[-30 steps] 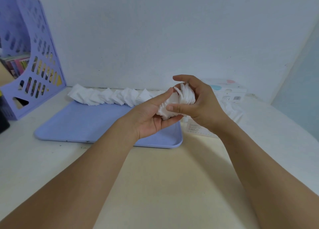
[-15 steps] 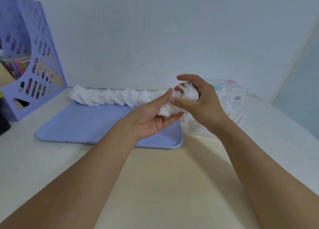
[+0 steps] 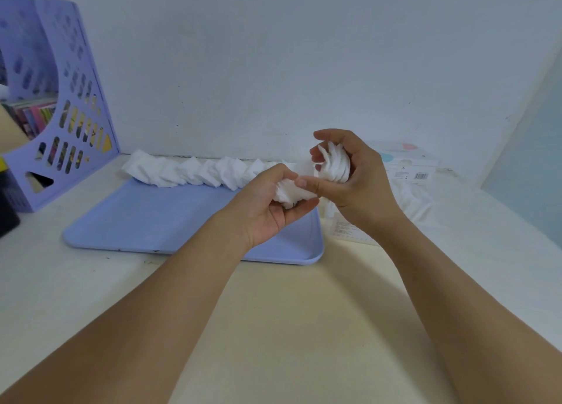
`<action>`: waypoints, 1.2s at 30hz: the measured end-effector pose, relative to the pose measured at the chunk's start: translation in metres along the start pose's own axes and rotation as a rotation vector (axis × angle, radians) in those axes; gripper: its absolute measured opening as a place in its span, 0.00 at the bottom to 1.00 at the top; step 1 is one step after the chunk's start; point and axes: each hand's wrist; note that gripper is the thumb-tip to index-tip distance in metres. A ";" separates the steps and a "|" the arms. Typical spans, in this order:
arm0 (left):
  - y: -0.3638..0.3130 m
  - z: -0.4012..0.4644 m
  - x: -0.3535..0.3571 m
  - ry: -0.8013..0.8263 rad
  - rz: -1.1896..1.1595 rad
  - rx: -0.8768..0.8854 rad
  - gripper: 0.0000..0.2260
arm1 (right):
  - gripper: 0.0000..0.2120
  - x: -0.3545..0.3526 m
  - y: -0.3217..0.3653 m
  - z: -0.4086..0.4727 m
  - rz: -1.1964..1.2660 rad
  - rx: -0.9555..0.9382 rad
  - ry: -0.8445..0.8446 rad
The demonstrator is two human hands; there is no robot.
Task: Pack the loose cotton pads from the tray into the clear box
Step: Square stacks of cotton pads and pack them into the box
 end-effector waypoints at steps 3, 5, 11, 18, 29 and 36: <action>-0.001 0.000 0.000 -0.025 0.007 0.004 0.15 | 0.33 -0.006 0.004 0.001 -0.047 -0.065 -0.061; -0.001 -0.001 0.001 -0.009 0.071 0.008 0.14 | 0.36 -0.008 0.009 0.001 -0.203 -0.120 -0.010; 0.000 -0.007 0.006 0.161 0.177 -0.007 0.09 | 0.43 -0.007 0.007 0.001 -0.495 -0.117 0.260; 0.003 -0.008 0.008 0.278 0.244 -0.075 0.23 | 0.54 0.001 0.000 -0.004 -0.300 -0.034 0.293; 0.005 -0.010 0.005 0.254 0.229 -0.154 0.11 | 0.64 0.005 0.001 -0.006 -0.170 0.006 0.362; 0.007 -0.009 0.003 0.203 0.117 -0.185 0.28 | 0.52 0.011 0.000 -0.011 -0.283 -0.072 0.374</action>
Point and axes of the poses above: each hand's wrist, its own z-axis towards the middle knuckle, its own x-axis out of the palm, y = z × x, and after that the axes turned 8 degrees about x, right-handed
